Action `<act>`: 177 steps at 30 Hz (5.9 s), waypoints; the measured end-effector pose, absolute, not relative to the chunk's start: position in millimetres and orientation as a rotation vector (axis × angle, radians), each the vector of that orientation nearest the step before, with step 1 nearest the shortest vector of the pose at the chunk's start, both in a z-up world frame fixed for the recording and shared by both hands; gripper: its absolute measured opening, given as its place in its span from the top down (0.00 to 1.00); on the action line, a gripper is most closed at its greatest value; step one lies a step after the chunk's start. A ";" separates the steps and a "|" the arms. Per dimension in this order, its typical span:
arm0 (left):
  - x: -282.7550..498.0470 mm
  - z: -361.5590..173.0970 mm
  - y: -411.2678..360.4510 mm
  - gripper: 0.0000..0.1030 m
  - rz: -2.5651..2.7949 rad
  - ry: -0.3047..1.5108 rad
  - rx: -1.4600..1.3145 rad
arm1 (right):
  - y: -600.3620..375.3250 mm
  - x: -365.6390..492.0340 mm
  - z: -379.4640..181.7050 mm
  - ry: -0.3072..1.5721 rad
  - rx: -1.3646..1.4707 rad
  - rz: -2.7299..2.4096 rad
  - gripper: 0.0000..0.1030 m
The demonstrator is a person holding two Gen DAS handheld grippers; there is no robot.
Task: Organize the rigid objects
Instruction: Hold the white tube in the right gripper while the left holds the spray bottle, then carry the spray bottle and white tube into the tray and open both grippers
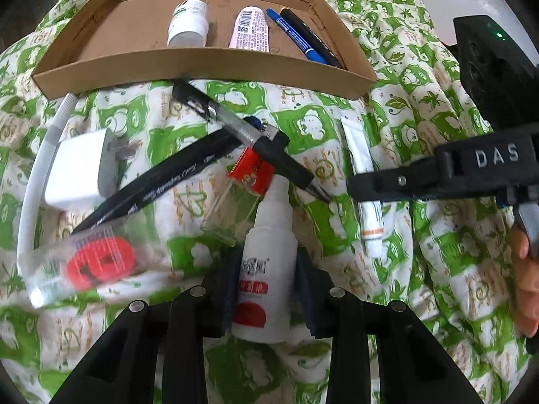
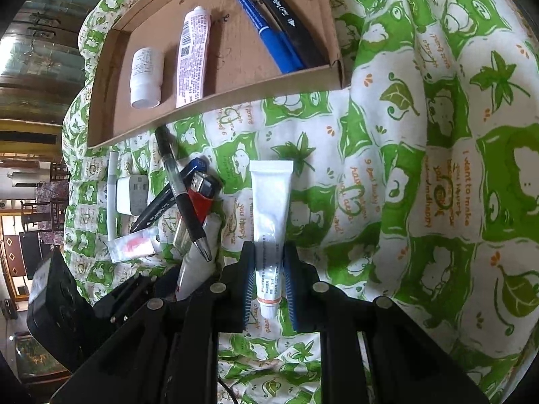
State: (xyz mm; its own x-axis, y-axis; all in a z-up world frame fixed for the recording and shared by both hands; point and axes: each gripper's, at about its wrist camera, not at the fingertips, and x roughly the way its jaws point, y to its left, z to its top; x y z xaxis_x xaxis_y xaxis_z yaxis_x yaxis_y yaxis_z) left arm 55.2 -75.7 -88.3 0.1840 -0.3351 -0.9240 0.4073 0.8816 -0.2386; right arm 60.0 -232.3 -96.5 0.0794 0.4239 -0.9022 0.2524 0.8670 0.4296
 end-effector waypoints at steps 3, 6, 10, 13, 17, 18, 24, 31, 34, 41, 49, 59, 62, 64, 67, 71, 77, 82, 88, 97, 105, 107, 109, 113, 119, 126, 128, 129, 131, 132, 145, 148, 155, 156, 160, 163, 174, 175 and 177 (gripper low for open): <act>54.8 -87.7 -80.3 0.68 -0.526 1.263 0.099 | -233.0 59.9 -95.9 1.507 0.566 0.137 0.84; 51.6 -83.2 -79.1 0.69 -0.528 1.244 0.086 | -233.9 60.8 -93.2 1.499 0.576 0.149 0.84; 41.2 -69.7 -63.3 0.70 -0.536 1.218 0.029 | -235.5 61.7 -83.9 1.473 0.597 0.175 0.84; 33.3 -65.1 -46.8 0.70 -0.535 1.215 -0.006 | -236.5 61.7 -75.9 1.449 0.600 0.185 0.84; 25.3 -70.6 -33.8 0.70 -0.523 1.258 0.004 | -238.2 61.8 -71.6 1.436 0.596 0.185 0.84; 25.4 -72.8 -33.5 0.70 -0.518 1.266 0.009 | -238.6 61.9 -72.5 1.439 0.598 0.183 0.84; 34.6 -79.1 -54.0 0.70 -0.508 1.298 0.066 | -234.6 61.2 -75.1 1.446 0.586 0.183 0.84; 39.0 -84.4 -74.3 0.70 -0.507 1.272 0.098 | -226.6 61.2 -83.0 1.456 0.548 0.178 0.84; 36.3 -79.8 -72.0 0.70 -0.509 1.263 0.064 | -219.3 66.0 -90.0 1.437 0.508 0.173 0.84; 25.4 -58.2 -39.0 0.70 -0.490 1.205 -0.007 | -218.8 60.8 -97.2 1.474 0.539 0.165 0.77; 31.5 -51.1 -28.1 0.70 -0.486 1.174 -0.051 | -211.8 62.0 -105.3 1.483 0.482 0.162 0.84; 39.5 -43.0 -22.2 0.70 -0.459 1.120 -0.077 | -222.2 58.2 -62.3 1.359 0.582 0.243 0.84; 43.6 -37.3 -23.0 0.70 -0.435 1.101 -0.051 | -225.6 60.6 -61.8 1.353 0.583 0.232 0.84; 47.0 -32.2 -23.2 0.70 -0.415 1.085 -0.037 | -227.2 60.6 -63.9 1.363 0.596 0.229 0.84; 52.8 -24.2 -21.2 0.70 -0.390 1.061 -0.033 | -228.1 60.2 -63.6 1.369 0.596 0.232 0.84; 61.6 -14.4 -18.8 0.70 -0.352 1.038 -0.016 | -225.0 58.5 -62.8 1.365 0.591 0.232 0.84; 65.7 -7.9 -18.6 0.70 -0.325 1.014 0.011 | -226.6 58.1 -62.5 1.364 0.594 0.231 0.84; 66.3 -9.7 -20.6 0.70 -0.326 1.014 0.019 | -225.5 58.4 -60.7 1.356 0.584 0.233 0.84; 66.4 -12.8 -20.0 0.70 -0.322 1.016 0.022 | -225.6 58.2 -60.2 1.354 0.583 0.231 0.84; 69.3 -13.0 -18.7 0.70 -0.317 1.004 0.034 | -229.4 59.8 -55.2 1.331 0.573 0.222 0.84; 76.0 -11.6 -15.7 0.70 -0.312 1.000 0.029 | -241.5 65.0 -43.2 1.283 0.577 0.196 0.84; 79.2 -11.2 -14.8 0.70 -0.309 0.999 0.028 | -245.3 66.7 -39.6 1.268 0.575 0.184 0.84; 82.2 -10.8 -14.7 0.70 -0.310 1.000 0.026 | -247.9 67.8 -36.9 1.258 0.568 0.177 0.84; 90.5 -8.3 -16.2 0.70 -0.314 0.996 0.031 | -251.3 73.4 -31.7 1.235 0.550 0.161 0.84; 108.2 -3.3 -16.7 0.70 -0.308 0.986 0.034 | -253.9 84.6 -22.7 1.194 0.504 0.140 0.84; 128.7 -0.3 -18.2 0.70 -0.286 0.978 0.049 | -256.8 95.0 -23.6 1.194 0.509 0.138 0.84; 131.9 -0.3 -18.8 0.70 -0.280 0.977 0.056 | -256.2 98.3 -24.9 1.198 0.514 0.139 0.84; 134.2 -0.6 -19.4 0.70 -0.276 0.975 0.060 | -255.9 100.5 -25.2 1.198 0.514 0.140 0.84; 137.9 -1.7 -20.3 0.70 -0.270 0.975 0.068 | -254.5 105.4 -25.2 1.195 0.505 0.140 0.84; 140.5 -2.4 -21.1 0.70 -0.266 0.974 0.074 | -254.3 106.3 -24.8 1.192 0.500 0.139 0.84; 176.0 -16.3 -26.0 0.70 -0.232 0.989 0.123 | -238.7 147.5 -36.1 1.186 0.466 0.156 0.84; 189.4 -18.2 -27.5 0.70 -0.225 0.991 0.117 | -234.1 152.7 -43.7 1.204 0.459 0.165 0.84; 223.1 -27.3 -31.3 0.70 -0.210 1.011 0.082 | -230.1 161.5 -62.4 1.251 0.451 0.162 0.84; 226.5 -29.5 -32.3 0.70 -0.208 1.016 0.081 | -230.0 162.4 -65.2 1.259 0.451 0.161 0.85; 233.7 -38.8 -35.7 0.70 -0.203 1.034 0.092 | -227.3 168.2 -74.6 1.276 0.453 0.158 0.84; 234.0 -47.1 -34.9 0.70 -0.196 1.049 0.096 | -227.6 170.2 -78.2 1.282 0.457 0.158 0.85; 235.8 -57.8 -34.0 0.50 -0.212 1.053 0.098 | -228.2 170.2 -81.1 1.278 0.480 0.168 0.84; 232.8 -57.2 -32.4 0.45 -0.206 1.049 0.093 | -229.5 168.8 -80.4 1.276 0.484 0.172 0.83; 228.4 -52.6 -27.8 0.44 -0.205 1.039 0.076 | -231.8 166.1 -77.7 1.268 0.490 0.175 0.73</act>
